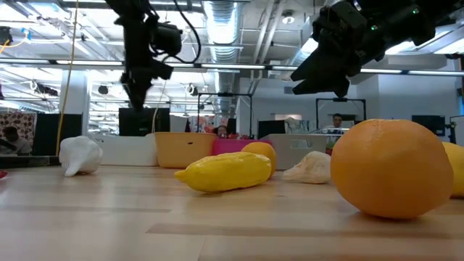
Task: Sort produce into baskets
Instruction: Put the red chili pepper into the white bin
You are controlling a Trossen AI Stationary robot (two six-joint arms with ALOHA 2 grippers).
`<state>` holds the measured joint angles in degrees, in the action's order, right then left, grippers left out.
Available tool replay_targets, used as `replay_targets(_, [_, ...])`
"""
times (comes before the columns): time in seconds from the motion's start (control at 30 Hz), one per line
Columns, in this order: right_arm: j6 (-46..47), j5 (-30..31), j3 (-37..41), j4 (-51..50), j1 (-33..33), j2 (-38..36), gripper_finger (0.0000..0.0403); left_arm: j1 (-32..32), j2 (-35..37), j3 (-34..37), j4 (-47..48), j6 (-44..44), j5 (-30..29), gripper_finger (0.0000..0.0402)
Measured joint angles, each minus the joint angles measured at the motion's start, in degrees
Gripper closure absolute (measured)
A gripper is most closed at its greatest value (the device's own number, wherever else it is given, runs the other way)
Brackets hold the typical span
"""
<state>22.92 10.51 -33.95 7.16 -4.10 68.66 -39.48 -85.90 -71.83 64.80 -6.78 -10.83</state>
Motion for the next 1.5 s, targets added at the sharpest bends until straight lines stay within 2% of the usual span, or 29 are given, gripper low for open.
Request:
replay_targets(0.17, [0.02,-0.01,0.00,-0.33,0.00,0.00,0.0175,5.10,2.82,-0.06,11.75,11.75,11.25,0.0255])
replay_targets(0.23, [0.02,-0.01,0.00,-0.39,0.00,0.00,0.0175,8.17,3.68,-0.04,13.95,16.80,13.94,0.0255])
replay_targets(0.47, [0.07,-0.01,0.00,-0.37,0.00,0.00,0.0175,22.49,5.10,-0.04,14.58,28.59,14.46,0.0255])
replay_targets(0.67, [0.17,-0.03,0.00,-0.62,0.00,0.00,0.0175,36.45,5.10,0.10,14.50,38.61,12.11,0.0255])
replay_targets(0.87, [0.17,-0.08,0.00,-1.46,0.00,0.00,0.0175,50.80,5.12,6.03,8.73,55.14,11.66,0.0255])
replay_targets(1.07, [0.17,-0.12,0.00,-1.62,0.00,0.00,0.0175,61.83,5.08,12.77,-5.66,69.68,12.26,0.0255])
replay_targets(1.2, [0.15,-0.12,0.00,-1.60,0.01,0.00,0.0175,67.00,5.08,16.49,-11.23,77.44,10.63,0.0255])
replay_targets(1.5, [0.15,-0.12,0.00,-1.62,0.00,0.00,0.0175,74.08,5.08,24.95,-15.09,91.07,10.01,0.0255])
